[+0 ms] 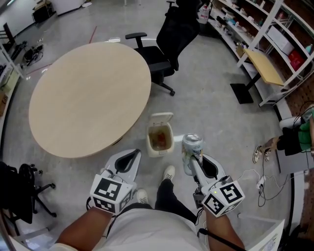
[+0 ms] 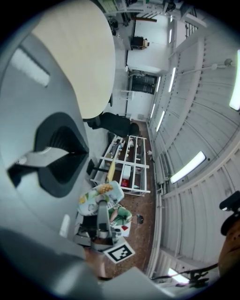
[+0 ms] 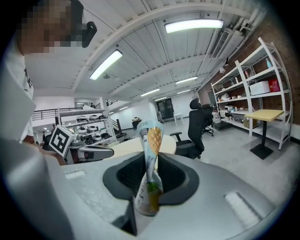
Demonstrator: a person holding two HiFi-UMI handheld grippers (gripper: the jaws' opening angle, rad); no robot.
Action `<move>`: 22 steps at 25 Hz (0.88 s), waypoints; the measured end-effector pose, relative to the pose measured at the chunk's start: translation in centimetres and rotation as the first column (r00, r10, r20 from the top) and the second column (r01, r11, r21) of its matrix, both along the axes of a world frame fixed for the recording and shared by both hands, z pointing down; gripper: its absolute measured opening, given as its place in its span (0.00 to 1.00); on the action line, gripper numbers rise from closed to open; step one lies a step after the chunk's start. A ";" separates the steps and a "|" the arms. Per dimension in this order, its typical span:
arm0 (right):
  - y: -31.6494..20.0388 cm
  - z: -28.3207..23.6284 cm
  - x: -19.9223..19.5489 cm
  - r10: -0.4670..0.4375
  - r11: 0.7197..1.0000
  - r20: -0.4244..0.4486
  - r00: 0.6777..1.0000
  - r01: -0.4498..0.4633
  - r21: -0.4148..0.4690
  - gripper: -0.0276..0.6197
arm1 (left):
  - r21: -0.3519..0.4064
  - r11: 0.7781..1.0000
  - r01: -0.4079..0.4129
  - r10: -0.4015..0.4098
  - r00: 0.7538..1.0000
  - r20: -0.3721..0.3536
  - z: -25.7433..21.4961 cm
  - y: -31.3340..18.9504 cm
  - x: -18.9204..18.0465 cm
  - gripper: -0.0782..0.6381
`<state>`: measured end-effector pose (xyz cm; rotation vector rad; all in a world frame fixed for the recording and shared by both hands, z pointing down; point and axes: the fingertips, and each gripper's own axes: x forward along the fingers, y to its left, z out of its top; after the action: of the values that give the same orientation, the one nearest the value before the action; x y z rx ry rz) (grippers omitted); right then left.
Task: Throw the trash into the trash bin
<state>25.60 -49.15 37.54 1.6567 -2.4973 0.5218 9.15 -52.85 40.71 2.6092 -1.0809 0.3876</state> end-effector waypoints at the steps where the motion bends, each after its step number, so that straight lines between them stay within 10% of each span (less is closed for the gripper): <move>1: -0.2 0.2 0.1 -0.002 1.000 0.003 1.000 0.002 -0.001 0.17 | -0.002 1.000 0.000 0.000 1.000 0.004 0.1 -0.2 0.2 0.12; 22: -6.8 2.8 5.4 0.014 0.999 0.058 0.998 -0.012 -0.039 0.17 | -0.036 0.999 -0.016 0.018 0.999 0.051 1.6 -6.3 6.3 0.12</move>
<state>30.96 -55.94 40.30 1.6684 -2.5019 0.6240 15.43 -59.15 42.32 2.5922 -1.0591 0.4761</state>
